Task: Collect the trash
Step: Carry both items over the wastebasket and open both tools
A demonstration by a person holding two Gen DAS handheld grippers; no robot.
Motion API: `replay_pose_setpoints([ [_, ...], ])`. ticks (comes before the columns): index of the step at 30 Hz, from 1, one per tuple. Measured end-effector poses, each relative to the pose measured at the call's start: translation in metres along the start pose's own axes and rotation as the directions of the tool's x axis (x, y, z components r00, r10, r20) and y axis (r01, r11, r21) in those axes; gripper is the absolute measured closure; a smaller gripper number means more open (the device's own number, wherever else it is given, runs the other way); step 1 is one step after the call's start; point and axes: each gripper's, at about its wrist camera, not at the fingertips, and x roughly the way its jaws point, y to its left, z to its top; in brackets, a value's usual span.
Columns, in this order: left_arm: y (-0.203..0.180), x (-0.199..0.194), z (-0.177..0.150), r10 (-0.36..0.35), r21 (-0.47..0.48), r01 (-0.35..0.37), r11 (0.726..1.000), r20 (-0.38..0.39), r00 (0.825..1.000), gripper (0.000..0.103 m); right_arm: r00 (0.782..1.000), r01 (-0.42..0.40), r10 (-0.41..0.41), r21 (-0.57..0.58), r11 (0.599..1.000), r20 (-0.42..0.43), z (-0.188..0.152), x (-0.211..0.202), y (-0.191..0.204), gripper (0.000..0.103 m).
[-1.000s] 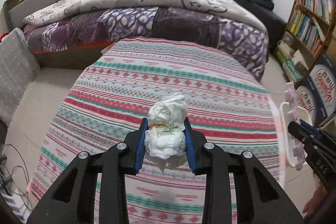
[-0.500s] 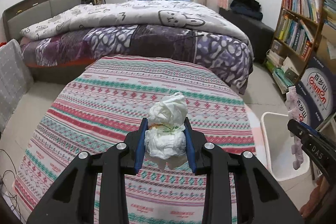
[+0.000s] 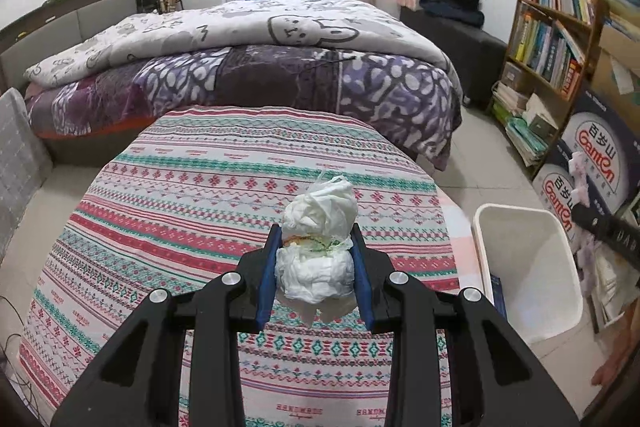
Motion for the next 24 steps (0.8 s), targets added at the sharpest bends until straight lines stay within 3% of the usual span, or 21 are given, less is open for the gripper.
replay_pose_setpoints([
  [6, -0.015, 0.002, -0.003, -0.026, 0.019, 0.026, 0.999, -0.014, 1.0, 0.07, 0.999, 0.05, -0.05, 0.096, 0.994, -0.005, 0.01, 0.002, -0.033, 0.078],
  [7, -0.018, 0.002, -0.003, -0.032, 0.024, 0.033, 0.999, -0.016, 0.999, 0.07, 0.998, 0.062, -0.061, 0.11, 0.992, -0.005, 0.011, 0.002, -0.036, 0.075],
  [9, -0.028, 0.002, -0.005, -0.048, 0.049, 0.049, 0.998, -0.018, 0.999, 0.07, 0.997, 0.077, -0.077, 0.155, 0.985, -0.006, 0.014, 0.001, -0.048, 0.06],
  [13, -0.046, 0.006, -0.012, -0.081, 0.078, 0.084, 0.993, -0.041, 0.996, 0.07, 0.994, 0.106, -0.105, 0.243, 0.964, -0.02, 0.018, -0.002, -0.075, 0.047],
  [15, -0.057, 0.009, -0.016, -0.09, 0.099, 0.095, 0.991, -0.052, 0.995, 0.07, 0.992, 0.128, -0.127, 0.292, 0.948, -0.023, 0.019, -0.006, -0.088, 0.032],
  [24, -0.116, 0.024, -0.015, -0.151, 0.144, 0.165, 0.976, -0.105, 0.983, 0.07, 0.99, 0.136, -0.131, 0.478, 0.868, -0.044, 0.021, -0.02, -0.145, 0.019],
])
